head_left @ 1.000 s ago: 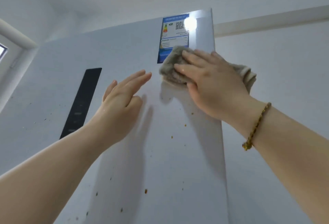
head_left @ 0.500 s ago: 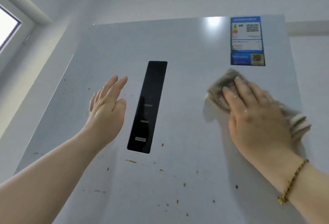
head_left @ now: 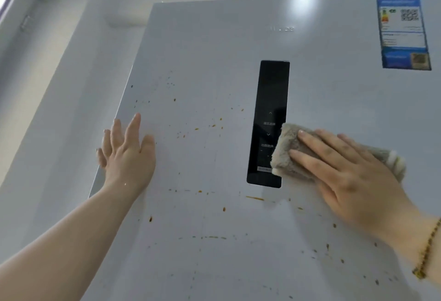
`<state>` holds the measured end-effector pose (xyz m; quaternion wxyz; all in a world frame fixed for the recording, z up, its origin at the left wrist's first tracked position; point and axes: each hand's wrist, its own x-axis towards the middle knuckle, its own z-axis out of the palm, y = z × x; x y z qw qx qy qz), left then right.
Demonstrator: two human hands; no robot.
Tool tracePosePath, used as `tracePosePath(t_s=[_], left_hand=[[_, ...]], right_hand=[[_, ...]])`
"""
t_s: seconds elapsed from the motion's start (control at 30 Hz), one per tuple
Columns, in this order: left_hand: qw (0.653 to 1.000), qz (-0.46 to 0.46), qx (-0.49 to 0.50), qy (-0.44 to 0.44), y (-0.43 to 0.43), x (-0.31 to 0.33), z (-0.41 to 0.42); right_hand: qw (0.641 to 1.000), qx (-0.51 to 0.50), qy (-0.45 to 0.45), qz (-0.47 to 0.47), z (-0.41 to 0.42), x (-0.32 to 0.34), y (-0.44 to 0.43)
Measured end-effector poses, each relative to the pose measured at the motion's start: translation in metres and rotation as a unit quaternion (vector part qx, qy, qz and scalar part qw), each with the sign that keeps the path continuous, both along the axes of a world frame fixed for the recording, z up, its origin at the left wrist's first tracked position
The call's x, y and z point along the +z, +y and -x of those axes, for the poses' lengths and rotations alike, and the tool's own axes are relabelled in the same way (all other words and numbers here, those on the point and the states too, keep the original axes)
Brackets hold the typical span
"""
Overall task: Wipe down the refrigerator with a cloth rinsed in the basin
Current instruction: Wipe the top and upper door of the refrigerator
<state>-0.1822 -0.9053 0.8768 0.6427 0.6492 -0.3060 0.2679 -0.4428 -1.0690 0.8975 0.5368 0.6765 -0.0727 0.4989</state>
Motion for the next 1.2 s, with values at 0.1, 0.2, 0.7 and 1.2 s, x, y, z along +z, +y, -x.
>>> tracePosePath(t_s=[0.1,0.2,0.7,1.2], left_hand=[[1.0,0.004,0.007,0.029,0.005,0.002,-0.013],[0.997,0.035,-0.023,0.062,0.007,0.0,-0.025],[0.939,0.137,-0.289,0.128,0.033,-0.017,-0.064],[0.891,0.158,-0.409,0.121,0.052,-0.017,-0.07]], right_hand=[[0.986,0.009,-0.136,-0.1,0.01,0.033,-0.002],[0.95,0.02,-0.252,-0.183,-0.003,0.039,0.014],[0.981,-0.005,-0.163,-0.108,-0.044,-0.01,0.026],[0.999,0.013,-0.043,-0.017,-0.126,-0.016,0.057]])
